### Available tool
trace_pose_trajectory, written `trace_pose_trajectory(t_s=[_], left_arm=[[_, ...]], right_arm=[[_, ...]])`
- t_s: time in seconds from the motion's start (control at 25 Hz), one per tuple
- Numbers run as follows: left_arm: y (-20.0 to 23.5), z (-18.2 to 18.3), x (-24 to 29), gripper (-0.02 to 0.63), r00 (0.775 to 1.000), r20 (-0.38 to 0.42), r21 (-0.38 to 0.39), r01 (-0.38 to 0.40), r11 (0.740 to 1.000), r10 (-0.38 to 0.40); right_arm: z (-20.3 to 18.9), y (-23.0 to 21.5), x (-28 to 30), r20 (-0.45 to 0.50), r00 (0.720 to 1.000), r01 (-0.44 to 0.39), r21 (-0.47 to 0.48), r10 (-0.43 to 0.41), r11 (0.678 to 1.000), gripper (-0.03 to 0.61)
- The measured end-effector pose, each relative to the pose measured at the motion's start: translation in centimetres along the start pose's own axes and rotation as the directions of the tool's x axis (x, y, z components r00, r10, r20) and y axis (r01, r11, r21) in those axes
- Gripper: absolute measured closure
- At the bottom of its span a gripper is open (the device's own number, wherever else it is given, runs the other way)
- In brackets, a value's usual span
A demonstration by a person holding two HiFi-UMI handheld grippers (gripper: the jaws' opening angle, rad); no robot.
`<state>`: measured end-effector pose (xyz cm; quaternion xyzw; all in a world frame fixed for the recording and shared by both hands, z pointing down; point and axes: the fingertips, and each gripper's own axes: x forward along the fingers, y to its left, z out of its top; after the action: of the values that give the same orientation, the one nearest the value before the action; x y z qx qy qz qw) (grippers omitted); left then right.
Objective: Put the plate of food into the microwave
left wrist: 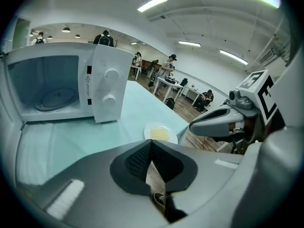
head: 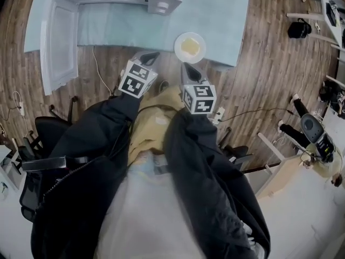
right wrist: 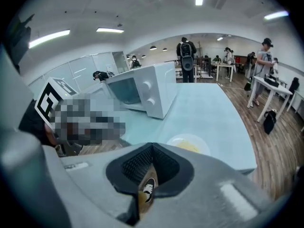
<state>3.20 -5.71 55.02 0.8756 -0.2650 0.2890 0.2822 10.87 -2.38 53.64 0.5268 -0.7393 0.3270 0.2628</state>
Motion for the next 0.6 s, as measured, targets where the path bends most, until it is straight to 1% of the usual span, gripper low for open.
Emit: trace_pose_trajectory(t_s=[0.08, 0.2, 0.32, 0.36, 0.44, 0.52, 0.6], left_arm=[[0.8, 0.1, 0.6, 0.614, 1.000, -0.013, 0.007, 0.009, 1.000, -0.009], [0.6, -0.9, 1.2, 0.614, 0.999, -0.041, -0.004, 0.002, 1.000, -0.002], [0.1, -1.1, 3.2, 0.614, 0.997, -0.070, 0.003, -0.029, 1.000, 0.029], [-0.1, -1.0, 4.2, 0.614, 0.995, -0.085, 0.003, -0.045, 0.999, 0.045], [-0.6, -1.3, 6.0, 0.614, 0.992, -0.109, -0.023, -0.072, 0.997, 0.069], [-0.3, -2.4, 6.4, 0.614, 0.989, -0.128, -0.055, -0.084, 0.995, 0.076], [0.4, -3.8, 6.2, 0.614, 0.985, -0.152, -0.068, -0.090, 0.994, 0.079]], right_arm=[[-0.5, -0.4, 0.8, -0.004, 1.000, 0.003, 0.066, -0.003, 0.998, 0.581], [-2.7, -1.1, 1.3, -0.026, 0.999, -0.018, 0.181, 0.023, 0.983, 0.581], [-5.0, -3.8, 2.1, -0.055, 0.997, -0.034, 0.250, 0.049, 0.968, 0.581], [-5.7, -5.0, 2.3, -0.074, 0.995, -0.040, 0.249, 0.060, 0.968, 0.580], [-7.4, -7.1, 2.7, -0.127, 0.988, -0.057, 0.204, 0.084, 0.977, 0.580], [-8.5, -7.1, 3.4, -0.173, 0.979, -0.076, 0.161, 0.104, 0.984, 0.580], [-8.7, -6.0, 4.3, -0.188, 0.974, -0.099, 0.163, 0.129, 0.982, 0.569]])
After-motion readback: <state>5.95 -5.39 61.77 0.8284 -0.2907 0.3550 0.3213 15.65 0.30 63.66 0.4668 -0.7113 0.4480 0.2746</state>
